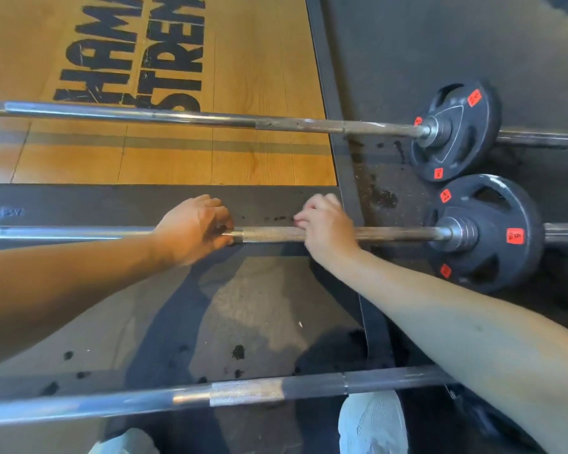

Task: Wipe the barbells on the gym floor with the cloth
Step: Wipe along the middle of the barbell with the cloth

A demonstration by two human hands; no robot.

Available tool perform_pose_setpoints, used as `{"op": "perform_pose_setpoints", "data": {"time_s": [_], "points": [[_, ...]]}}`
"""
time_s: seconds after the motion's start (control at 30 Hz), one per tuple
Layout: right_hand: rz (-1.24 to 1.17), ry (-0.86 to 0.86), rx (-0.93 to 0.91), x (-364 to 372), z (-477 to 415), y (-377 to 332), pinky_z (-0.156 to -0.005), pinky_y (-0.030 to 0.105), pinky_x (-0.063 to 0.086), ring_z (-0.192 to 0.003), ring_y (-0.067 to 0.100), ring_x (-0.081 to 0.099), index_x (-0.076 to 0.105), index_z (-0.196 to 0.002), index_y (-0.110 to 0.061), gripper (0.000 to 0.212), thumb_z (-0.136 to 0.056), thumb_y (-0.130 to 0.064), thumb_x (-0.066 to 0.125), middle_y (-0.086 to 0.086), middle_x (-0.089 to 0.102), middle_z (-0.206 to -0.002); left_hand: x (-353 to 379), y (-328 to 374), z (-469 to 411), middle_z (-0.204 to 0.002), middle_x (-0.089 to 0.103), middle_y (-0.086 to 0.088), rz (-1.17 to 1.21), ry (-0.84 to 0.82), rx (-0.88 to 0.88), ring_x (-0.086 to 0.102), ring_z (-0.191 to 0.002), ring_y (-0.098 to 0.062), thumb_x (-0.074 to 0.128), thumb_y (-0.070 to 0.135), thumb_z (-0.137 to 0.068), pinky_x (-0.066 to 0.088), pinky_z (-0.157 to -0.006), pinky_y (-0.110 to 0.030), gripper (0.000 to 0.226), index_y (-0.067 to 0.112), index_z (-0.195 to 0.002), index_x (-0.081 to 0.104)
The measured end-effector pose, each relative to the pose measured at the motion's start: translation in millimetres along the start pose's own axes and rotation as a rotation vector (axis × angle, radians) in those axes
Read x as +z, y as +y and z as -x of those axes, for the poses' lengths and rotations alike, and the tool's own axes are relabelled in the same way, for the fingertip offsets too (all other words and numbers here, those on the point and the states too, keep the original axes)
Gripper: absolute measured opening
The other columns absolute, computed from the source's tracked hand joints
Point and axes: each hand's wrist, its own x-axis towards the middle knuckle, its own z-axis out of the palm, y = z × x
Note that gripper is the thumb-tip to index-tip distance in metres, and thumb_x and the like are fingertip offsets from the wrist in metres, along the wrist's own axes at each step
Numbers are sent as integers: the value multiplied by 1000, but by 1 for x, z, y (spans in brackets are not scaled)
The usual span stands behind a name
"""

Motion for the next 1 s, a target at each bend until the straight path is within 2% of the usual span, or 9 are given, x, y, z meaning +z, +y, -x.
{"op": "perform_pose_setpoints", "data": {"time_s": [0.2, 0.33, 0.53, 0.63, 0.73, 0.77, 0.83, 0.93, 1.0], "points": [[6, -36, -166, 25, -13, -64, -81, 44, 48, -113, 22, 46, 76, -107, -6, 17, -100, -14, 62, 5, 61, -113, 3, -2, -2, -91, 64, 1, 0, -3, 1, 57, -85, -22, 79, 28, -84, 53, -77, -41, 19, 16, -99, 75], [183, -39, -345, 22, 15, -30, -90, 48, 46, -122, 30, 45, 64, -133, -10, 37, -96, -17, 67, 6, 56, -142, 4, -5, -2, -89, 63, 4, 7, 22, 58, 56, -82, -19, 79, 27, -84, 51, -74, -37, 20, 17, -101, 75], [202, 24, -402, 2, 33, 41, -98, 45, 53, -119, 31, 50, 60, -139, -3, 48, -92, 2, 68, 12, 55, -147, 20, 10, -22, -99, 66, 0, 23, 24, 159, 57, -87, -23, 80, 27, -84, 52, -76, -41, 28, 18, -111, 75], [170, 9, -255, -31, 47, 86, -84, 35, 57, -98, 22, 56, 65, -135, -7, 40, -97, -19, 71, 26, 59, -131, 29, 22, -35, -102, 66, 0, 25, 19, 169, 56, -89, -23, 81, 27, -84, 53, -78, -43, 31, 18, -112, 74], [7, 59, 72, -65, 59, 122, -64, 30, 49, -69, 17, 54, 62, -130, -7, 64, -89, -55, 73, 31, 53, -99, 35, 30, -46, -102, 64, 1, 55, 8, 170, 56, -91, -23, 80, 29, -84, 53, -81, -42, 29, 18, -110, 73], [14, 83, 109, -66, 63, 133, -72, 29, 50, -77, 15, 56, 63, -128, -5, 61, -93, -55, 68, 14, 61, -87, 37, 31, -48, -101, 64, 2, 64, 1, 174, 55, -92, -22, 80, 29, -84, 52, -81, -41, 28, 18, -109, 73], [173, 258, 129, -58, 65, 146, -94, 24, 48, -99, 11, 61, 72, -123, -6, 37, -102, -34, 58, -8, 64, -110, 41, 35, -52, -99, 63, 3, 79, -7, 180, 54, -91, -20, 81, 26, -84, 50, -80, -37, 26, 19, -108, 73], [42, 368, 168, -26, 58, 107, -102, 26, 45, -112, 15, 58, 77, -115, -16, 25, -99, -17, 57, 9, 63, -126, 45, 41, -57, -96, 62, 5, 93, 1, 203, 47, -87, -12, 79, 25, -85, 47, -78, -31, 22, 19, -106, 73], [-93, 321, 91, -15, 50, 73, -105, 11, 36, -112, -7, 49, 76, -113, -2, 23, -98, -1, 59, 17, 62, -125, 47, 46, -64, -96, 63, 5, 87, -2, 215, 49, -88, -13, 79, 24, -85, 45, -77, -29, 22, 19, -105, 72]]}}
